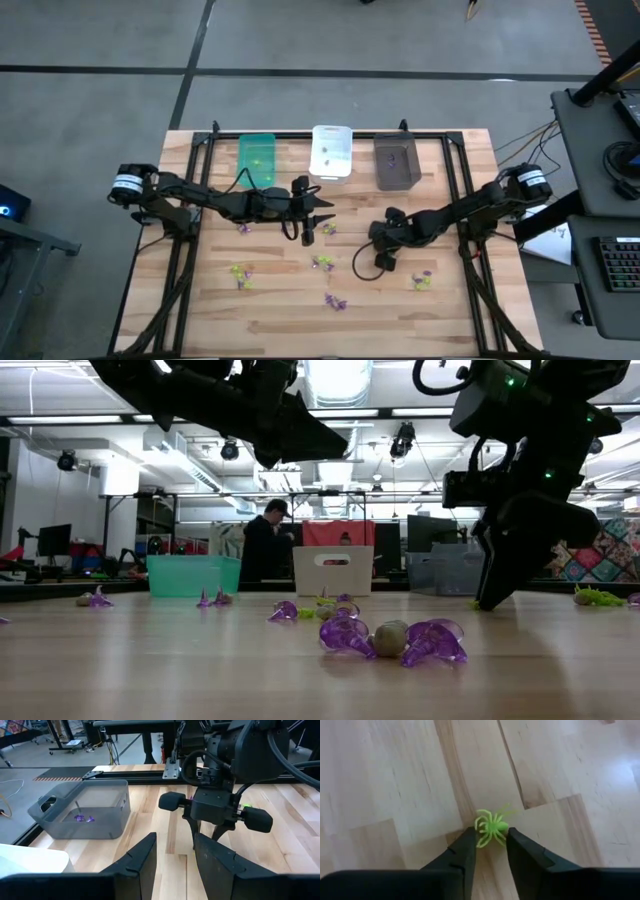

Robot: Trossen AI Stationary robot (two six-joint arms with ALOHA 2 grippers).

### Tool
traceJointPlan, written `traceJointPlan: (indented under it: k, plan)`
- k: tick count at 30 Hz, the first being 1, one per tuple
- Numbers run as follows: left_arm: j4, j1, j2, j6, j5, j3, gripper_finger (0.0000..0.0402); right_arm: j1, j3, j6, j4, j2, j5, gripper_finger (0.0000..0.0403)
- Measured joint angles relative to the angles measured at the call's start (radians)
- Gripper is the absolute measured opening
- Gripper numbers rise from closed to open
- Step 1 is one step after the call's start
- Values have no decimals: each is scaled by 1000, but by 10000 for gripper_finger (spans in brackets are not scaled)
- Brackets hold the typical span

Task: Sort Halloween decoration
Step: Put the green spider toy into the blue bin

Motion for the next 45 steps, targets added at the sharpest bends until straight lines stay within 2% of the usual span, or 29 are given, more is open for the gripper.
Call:
traceJointPlan:
  k: [16,19,23,25,33,39,45]
  plan:
    - [0,0,0,0,0,-1,115,-1,6,8,7,-46,8,12]
    - [-1,0,0,11,17,-1,115,-1,6,16,9,-46,7,9]
    - [1,-1,24,73,156,-9,115,-3,6,38,31,-47,6,9]
    - [4,-2,52,76,185,-10,115,-6,6,59,45,-49,5,9]
    - [115,-6,159,80,215,-3,115,-8,6,80,107,-95,0,9]
    - [194,-6,209,94,239,11,116,-7,6,70,153,-186,-8,9]
    - [220,-5,232,107,239,25,124,-7,6,12,234,-274,-63,9]
